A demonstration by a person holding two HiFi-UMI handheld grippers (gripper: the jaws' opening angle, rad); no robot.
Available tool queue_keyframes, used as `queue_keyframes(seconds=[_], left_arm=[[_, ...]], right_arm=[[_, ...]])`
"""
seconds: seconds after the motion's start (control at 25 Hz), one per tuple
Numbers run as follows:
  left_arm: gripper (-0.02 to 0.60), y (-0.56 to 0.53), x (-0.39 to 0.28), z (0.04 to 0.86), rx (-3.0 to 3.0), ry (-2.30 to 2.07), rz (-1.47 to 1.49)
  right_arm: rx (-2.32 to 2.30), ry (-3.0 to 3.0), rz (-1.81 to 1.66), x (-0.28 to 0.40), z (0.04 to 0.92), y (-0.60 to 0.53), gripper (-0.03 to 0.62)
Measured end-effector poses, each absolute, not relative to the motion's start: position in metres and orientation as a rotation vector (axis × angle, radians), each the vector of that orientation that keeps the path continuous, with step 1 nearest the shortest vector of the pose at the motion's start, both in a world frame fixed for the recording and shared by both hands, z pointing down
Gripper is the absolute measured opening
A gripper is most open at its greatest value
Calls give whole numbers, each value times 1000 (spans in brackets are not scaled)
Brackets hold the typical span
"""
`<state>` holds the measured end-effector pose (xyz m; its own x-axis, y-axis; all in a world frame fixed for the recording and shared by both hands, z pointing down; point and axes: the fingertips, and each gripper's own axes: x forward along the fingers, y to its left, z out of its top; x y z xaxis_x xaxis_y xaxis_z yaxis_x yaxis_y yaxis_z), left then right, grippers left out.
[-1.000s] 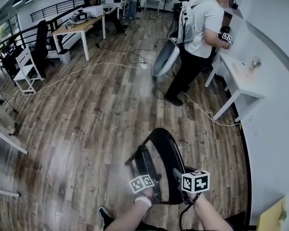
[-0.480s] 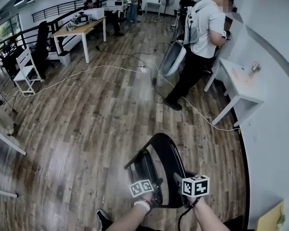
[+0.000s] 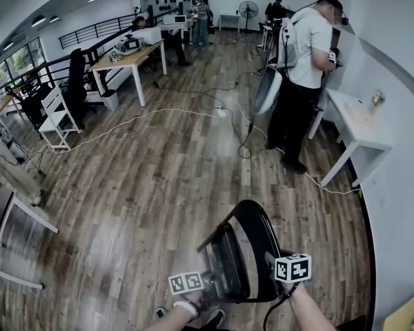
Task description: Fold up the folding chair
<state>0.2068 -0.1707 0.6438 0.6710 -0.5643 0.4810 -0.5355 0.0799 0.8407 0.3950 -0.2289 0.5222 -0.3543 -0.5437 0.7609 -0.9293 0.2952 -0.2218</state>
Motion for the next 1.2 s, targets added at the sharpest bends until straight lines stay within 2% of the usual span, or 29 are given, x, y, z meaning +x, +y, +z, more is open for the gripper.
queue_keyframes(seconds=[0.36, 0.64, 0.92, 1.2], left_arm=[[318, -150, 128, 540, 1782, -1075, -60], [279, -138, 89, 477, 1907, -1143, -108], [276, -131, 61, 447, 2060, -1124, -50], [256, -143, 3, 433, 2155, -1233, -23]], right_arm=[[1307, -2016, 901, 412, 527, -227, 126], [1307, -2006, 884, 419, 534, -229, 126], [1301, -2004, 889, 408, 532, -221, 127], [1323, -1979, 839, 389, 527, -216, 130]])
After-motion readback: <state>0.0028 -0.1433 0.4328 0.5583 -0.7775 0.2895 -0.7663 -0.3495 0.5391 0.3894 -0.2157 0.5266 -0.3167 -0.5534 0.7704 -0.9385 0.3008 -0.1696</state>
